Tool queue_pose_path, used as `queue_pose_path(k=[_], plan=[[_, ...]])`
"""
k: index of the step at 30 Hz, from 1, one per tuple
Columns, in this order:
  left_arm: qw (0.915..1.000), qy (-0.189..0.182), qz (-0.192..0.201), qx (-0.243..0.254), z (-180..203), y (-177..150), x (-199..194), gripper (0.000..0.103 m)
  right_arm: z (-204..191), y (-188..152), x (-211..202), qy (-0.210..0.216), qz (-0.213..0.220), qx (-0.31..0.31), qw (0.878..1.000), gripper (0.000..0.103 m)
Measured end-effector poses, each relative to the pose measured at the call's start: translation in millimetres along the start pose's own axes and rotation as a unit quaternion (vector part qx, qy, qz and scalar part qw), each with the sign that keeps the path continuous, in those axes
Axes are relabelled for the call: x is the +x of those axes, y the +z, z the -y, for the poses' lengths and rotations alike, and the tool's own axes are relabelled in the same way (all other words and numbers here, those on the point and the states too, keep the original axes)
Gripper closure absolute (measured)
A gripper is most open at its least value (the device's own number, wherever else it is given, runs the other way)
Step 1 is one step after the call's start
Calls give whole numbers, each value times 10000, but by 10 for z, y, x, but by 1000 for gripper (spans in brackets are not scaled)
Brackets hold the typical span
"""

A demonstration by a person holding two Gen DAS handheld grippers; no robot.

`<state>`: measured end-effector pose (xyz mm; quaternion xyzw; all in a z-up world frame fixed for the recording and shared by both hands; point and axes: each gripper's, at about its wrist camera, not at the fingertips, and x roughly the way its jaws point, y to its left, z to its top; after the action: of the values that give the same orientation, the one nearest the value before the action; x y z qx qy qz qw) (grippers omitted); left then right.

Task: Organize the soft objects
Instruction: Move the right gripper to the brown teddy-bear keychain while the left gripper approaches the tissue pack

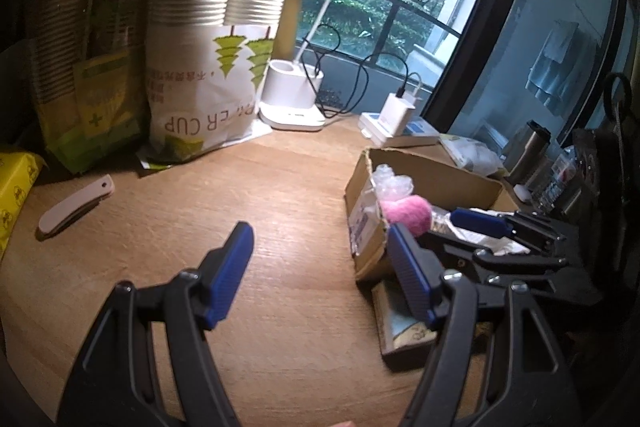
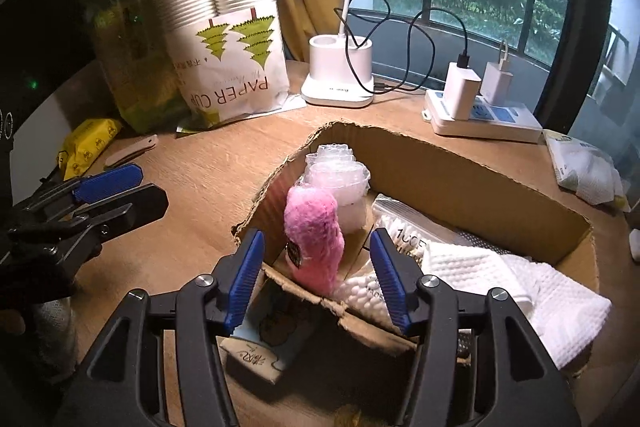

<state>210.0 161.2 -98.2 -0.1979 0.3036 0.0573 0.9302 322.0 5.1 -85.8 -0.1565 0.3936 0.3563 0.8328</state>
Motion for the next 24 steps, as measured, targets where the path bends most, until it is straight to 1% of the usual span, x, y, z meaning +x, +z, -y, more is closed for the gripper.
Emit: queue_pose_path(k=[7, 11, 14, 24], plan=[[10000, -3, 41, 53, 92, -52, -96, 32, 16, -92, -173, -47, 108, 32, 9999, 45], [9998, 95, 71, 167, 161, -96, -146, 32, 11, -156, -267, -65, 152, 46, 9999, 45], [9997, 74, 55, 208, 212, -122, -178, 32, 24, -208, -350, -66, 210, 77, 9997, 45], [9992, 103, 23, 375, 434, -292, -272, 32, 124, -470, -600, -64, 383, 258, 9989, 45]])
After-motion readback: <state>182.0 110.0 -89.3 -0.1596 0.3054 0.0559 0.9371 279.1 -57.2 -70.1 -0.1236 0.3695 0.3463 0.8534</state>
